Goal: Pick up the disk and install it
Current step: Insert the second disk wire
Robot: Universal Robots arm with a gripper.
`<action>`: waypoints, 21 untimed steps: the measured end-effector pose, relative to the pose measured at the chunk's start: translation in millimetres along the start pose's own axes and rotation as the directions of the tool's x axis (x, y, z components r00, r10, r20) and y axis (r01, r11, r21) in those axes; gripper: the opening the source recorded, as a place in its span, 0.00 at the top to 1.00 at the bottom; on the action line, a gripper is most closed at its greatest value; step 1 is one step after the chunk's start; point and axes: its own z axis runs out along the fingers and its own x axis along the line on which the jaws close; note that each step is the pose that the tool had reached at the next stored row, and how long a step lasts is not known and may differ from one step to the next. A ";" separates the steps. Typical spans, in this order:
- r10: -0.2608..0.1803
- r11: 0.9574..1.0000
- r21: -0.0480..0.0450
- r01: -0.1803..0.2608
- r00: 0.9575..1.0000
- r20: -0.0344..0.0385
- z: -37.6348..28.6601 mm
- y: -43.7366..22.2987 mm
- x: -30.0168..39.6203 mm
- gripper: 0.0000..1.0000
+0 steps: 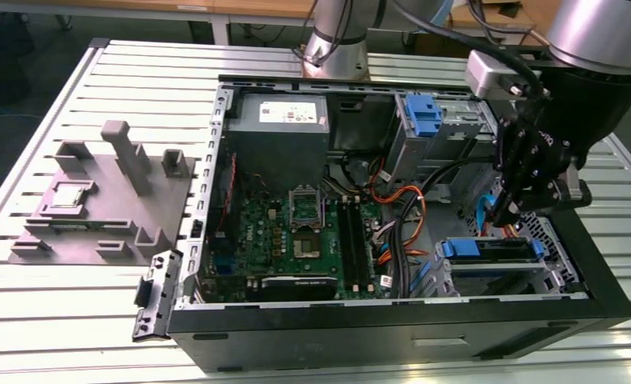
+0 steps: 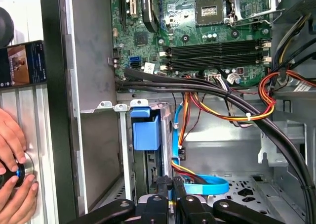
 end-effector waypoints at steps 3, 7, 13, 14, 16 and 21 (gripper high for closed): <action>0.000 1.000 0.003 0.000 1.000 0.000 2.2 1.3 1.0 0.84; -0.001 1.000 0.007 0.001 1.000 0.001 11.7 4.8 12.3 0.84; -0.001 1.000 0.007 0.001 1.000 0.001 12.2 5.1 13.2 0.65; -0.001 1.000 0.007 0.001 1.000 0.001 12.2 5.1 13.2 0.65; -0.001 1.000 0.007 0.001 1.000 0.001 12.1 5.1 13.3 0.59; -0.001 1.000 0.007 0.001 1.000 0.006 11.0 5.1 13.4 0.59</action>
